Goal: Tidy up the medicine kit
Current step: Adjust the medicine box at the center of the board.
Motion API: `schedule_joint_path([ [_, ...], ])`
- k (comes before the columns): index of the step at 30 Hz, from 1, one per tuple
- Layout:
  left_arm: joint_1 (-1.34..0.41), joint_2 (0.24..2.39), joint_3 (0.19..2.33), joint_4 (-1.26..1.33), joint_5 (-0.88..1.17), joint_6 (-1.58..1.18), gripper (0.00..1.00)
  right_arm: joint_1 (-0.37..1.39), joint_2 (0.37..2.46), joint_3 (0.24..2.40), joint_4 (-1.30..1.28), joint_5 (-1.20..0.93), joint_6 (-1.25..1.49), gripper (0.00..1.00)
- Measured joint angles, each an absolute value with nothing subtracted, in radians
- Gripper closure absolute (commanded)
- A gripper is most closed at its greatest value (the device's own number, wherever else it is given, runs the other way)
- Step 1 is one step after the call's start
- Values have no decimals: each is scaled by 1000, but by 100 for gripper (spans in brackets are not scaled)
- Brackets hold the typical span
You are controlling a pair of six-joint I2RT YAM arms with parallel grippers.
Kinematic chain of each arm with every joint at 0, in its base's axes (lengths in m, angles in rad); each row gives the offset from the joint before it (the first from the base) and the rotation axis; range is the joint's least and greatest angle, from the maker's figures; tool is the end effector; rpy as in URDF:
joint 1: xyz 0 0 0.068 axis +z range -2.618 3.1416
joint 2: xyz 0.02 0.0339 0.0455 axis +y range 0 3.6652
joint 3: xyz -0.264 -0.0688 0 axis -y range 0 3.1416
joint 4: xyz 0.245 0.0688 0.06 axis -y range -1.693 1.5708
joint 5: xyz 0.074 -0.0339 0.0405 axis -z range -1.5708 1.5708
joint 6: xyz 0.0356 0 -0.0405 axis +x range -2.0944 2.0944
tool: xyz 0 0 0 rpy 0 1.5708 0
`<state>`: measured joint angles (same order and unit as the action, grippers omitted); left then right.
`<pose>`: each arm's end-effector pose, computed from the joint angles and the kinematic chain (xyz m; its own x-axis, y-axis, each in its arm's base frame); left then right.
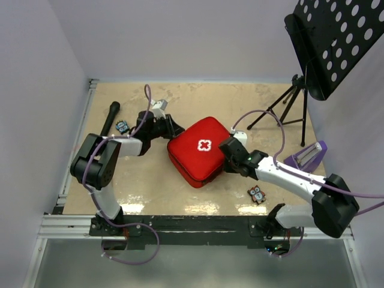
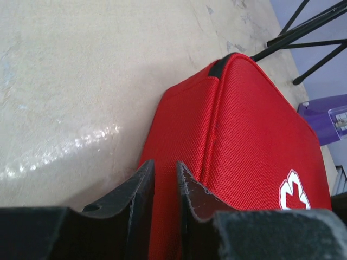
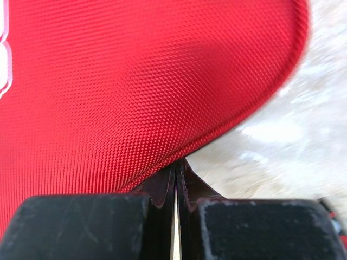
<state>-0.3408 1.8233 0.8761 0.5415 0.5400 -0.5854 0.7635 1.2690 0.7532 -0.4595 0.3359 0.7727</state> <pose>0.3462 -0.1422 0.1640 -0.7144 -0.2495 -0.6537 0.4045 0.6151 -0.6768 0.1848 0.1607 0.2078 -0.7907 0.1555 -0.5921 0.0457 0.9795 0.1962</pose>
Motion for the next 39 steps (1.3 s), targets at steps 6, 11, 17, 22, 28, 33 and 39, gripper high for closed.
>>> schedule_joint_path([
  [6, -370, 1670, 570, 808, 381, -669, 75, 712, 1401, 835, -445, 487, 681, 100],
  [11, -421, 1634, 335, 1113, 292, -811, 76, 683, 1508, 898, -401, 619, 585, 97],
  [17, -451, 1523, 176, 1180, 230, -881, 77, 672, 1582, 953, -310, 632, 486, 91],
  [22, -488, 1371, 86, 1107, 215, -898, 77, 659, 1671, 1056, -210, 579, 424, 84],
  [28, -554, 1162, 38, 920, 281, -908, 75, 675, 1799, 1232, -56, 386, 401, 79],
  [33, -560, 924, 35, 684, 246, -908, 73, 698, 1854, 1294, -27, 327, 402, 74],
  [39, -558, 666, 44, 410, 107, -886, 69, 706, 1770, 1293, -115, 381, 450, 49],
])
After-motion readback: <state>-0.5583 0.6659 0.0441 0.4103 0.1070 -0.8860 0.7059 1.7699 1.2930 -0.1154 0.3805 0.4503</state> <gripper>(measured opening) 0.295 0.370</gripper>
